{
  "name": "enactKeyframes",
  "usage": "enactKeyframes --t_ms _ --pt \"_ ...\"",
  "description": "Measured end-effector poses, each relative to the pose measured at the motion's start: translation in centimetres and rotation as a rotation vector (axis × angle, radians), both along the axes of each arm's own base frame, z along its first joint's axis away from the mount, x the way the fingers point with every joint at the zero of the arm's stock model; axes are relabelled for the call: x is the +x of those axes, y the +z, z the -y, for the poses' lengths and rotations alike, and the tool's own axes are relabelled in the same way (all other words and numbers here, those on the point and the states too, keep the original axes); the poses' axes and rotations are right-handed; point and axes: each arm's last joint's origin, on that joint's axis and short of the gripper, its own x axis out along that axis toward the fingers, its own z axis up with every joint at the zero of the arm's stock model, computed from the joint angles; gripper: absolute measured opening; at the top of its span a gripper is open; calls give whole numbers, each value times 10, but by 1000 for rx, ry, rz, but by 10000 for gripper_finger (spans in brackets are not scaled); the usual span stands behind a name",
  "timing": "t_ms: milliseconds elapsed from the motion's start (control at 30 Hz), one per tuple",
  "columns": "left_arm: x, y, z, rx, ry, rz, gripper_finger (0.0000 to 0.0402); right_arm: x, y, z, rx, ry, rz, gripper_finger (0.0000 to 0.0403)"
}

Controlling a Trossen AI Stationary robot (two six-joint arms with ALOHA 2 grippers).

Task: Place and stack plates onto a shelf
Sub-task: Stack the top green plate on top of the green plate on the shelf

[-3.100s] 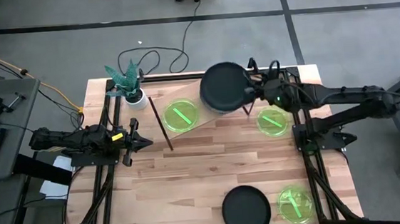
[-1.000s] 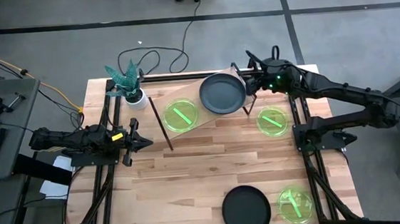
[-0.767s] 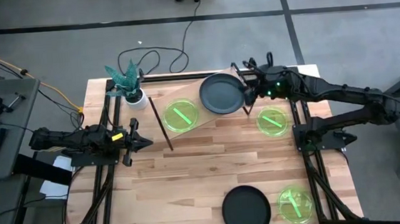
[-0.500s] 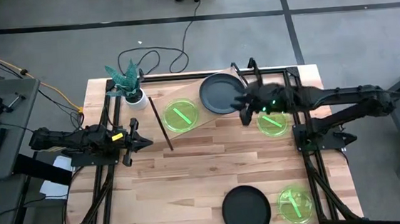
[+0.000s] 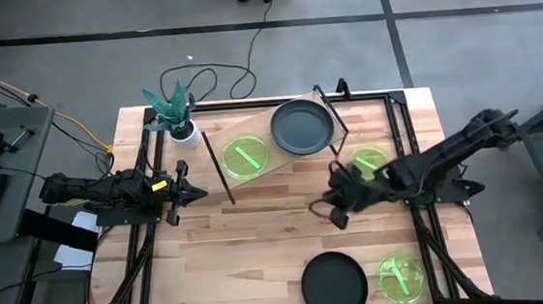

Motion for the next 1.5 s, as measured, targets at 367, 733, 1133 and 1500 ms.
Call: enactKeyframes --t_ms 367,733,1133,1500 --pt "0 0 0 0 0 0 0 -26 -53 -12 -139 -337 -421 72" --pt "0 0 0 0 0 0 0 -15 -87 19 -281 -561 -683 158" --pt "0 0 0 0 0 0 0 -45 -104 54 -8 -554 -525 176" --pt "0 0 0 0 0 0 0 -69 -136 62 -1 -568 -441 176"
